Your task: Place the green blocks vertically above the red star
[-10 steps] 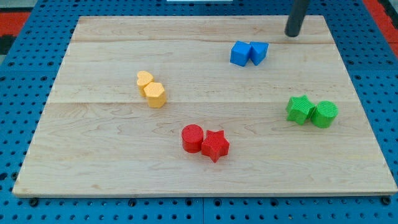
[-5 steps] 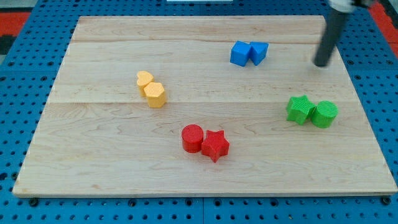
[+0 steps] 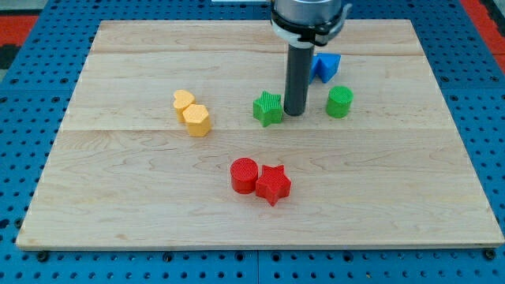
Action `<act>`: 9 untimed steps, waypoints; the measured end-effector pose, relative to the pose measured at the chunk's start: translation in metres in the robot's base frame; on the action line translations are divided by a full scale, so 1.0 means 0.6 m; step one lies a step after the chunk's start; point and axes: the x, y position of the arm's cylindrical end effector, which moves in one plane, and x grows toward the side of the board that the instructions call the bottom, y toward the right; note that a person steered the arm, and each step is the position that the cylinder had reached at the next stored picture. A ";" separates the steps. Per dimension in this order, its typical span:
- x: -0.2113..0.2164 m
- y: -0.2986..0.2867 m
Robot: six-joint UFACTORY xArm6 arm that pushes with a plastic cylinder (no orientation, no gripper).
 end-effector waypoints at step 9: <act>-0.158 -0.049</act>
